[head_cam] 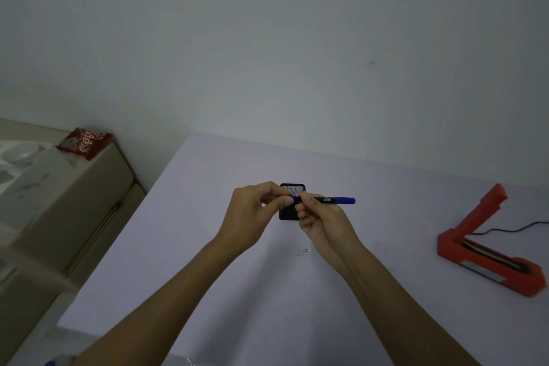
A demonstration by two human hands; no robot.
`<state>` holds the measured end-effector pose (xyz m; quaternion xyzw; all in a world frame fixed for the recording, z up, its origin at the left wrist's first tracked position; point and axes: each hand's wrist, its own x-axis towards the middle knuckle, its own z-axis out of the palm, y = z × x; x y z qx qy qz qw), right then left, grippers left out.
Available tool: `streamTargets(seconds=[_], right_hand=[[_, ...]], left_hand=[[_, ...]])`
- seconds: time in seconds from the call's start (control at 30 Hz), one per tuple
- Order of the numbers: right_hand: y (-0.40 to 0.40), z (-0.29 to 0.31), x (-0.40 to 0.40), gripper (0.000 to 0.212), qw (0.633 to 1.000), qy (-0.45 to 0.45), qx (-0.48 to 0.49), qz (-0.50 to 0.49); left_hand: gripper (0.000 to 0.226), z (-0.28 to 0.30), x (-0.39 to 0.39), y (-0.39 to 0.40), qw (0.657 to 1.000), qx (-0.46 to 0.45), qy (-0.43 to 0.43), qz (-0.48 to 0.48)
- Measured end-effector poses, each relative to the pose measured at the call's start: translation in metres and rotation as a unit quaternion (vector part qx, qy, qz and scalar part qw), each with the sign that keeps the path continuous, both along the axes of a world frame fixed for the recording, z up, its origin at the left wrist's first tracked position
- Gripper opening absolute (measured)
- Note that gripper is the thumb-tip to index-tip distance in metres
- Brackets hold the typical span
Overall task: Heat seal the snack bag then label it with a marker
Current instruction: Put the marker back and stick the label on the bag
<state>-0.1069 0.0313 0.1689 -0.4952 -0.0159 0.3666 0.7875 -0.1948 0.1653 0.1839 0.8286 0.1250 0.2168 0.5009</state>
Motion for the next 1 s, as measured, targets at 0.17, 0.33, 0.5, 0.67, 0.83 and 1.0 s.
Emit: streamTargets(seconds=[0.17,0.33,0.5,0.67,0.83,1.0], right_hand=[[0.000,0.004,-0.002,0.008,0.995,-0.095,-0.041,-0.001],[0.000,-0.003,0.018,0.003,0.979,-0.156,-0.127,0.021],[0.012,-0.048,0.071,0.003,0.951,-0.133,-0.277,-0.024],[0.030,-0.096,0.102,0.013,0.938,-0.100,-0.331,0.027],[0.037,-0.129,0.118,0.016,0.919,-0.099,-0.375,0.066],[0.036,-0.137,0.133,0.013,0.920,-0.100,-0.372,0.070]], left_hand=[[0.011,-0.004,0.000,0.002,0.994,-0.104,0.014,-0.020],[0.021,-0.021,0.014,0.011,0.988,-0.118,0.084,-0.045],[0.051,-0.056,0.032,0.023,0.972,-0.092,0.211,0.044],[0.046,-0.110,0.034,0.015,0.949,-0.081,0.304,0.023],[0.042,-0.150,0.031,0.004,0.926,-0.069,0.371,-0.022],[0.039,-0.169,0.043,0.006,0.914,-0.058,0.399,-0.033]])
